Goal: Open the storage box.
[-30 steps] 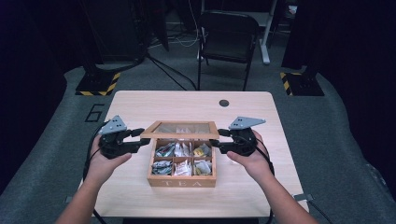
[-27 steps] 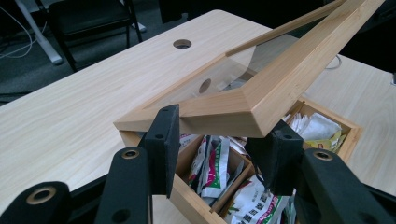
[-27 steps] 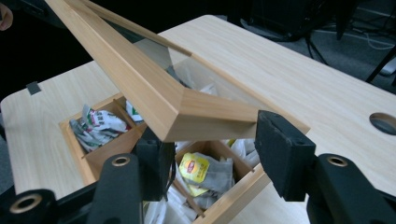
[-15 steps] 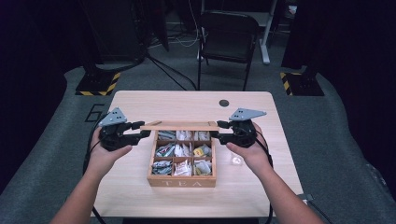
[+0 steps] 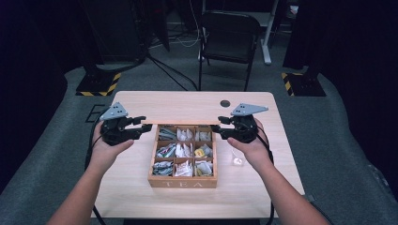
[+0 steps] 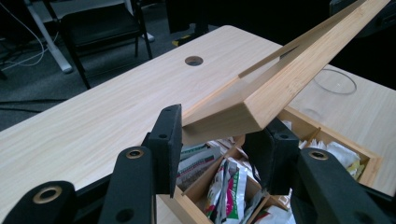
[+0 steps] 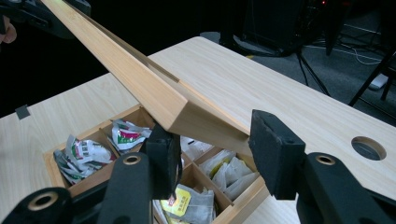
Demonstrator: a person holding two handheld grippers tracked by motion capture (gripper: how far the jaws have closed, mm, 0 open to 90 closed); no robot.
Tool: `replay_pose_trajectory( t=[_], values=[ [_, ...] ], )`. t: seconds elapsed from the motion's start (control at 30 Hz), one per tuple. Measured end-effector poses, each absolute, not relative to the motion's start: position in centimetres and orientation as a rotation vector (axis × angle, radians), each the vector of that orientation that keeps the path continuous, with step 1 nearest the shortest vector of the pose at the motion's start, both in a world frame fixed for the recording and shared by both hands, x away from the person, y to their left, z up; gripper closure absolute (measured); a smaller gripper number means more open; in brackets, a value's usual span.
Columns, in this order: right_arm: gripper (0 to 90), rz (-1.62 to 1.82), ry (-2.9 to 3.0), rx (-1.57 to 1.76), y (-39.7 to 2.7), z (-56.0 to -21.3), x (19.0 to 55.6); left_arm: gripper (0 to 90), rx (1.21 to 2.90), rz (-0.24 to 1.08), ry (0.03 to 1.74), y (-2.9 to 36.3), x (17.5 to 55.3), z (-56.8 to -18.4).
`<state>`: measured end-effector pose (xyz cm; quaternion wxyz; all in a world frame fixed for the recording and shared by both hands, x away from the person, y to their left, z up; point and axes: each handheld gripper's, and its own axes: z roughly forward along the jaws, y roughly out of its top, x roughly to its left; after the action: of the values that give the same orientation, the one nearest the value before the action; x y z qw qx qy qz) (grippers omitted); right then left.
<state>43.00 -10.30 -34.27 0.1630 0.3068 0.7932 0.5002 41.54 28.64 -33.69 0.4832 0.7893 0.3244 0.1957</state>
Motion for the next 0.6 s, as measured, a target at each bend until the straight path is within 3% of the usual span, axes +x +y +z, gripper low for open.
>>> replay_pose_trajectory(
  t=[0.6],
  values=[
    [53.1, 1.433, 2.230, 0.896, -10.0, -33.5, 44.5, 57.8, 1.900, 0.510, 0.784, 28.5, 42.7, -33.0]
  ],
)
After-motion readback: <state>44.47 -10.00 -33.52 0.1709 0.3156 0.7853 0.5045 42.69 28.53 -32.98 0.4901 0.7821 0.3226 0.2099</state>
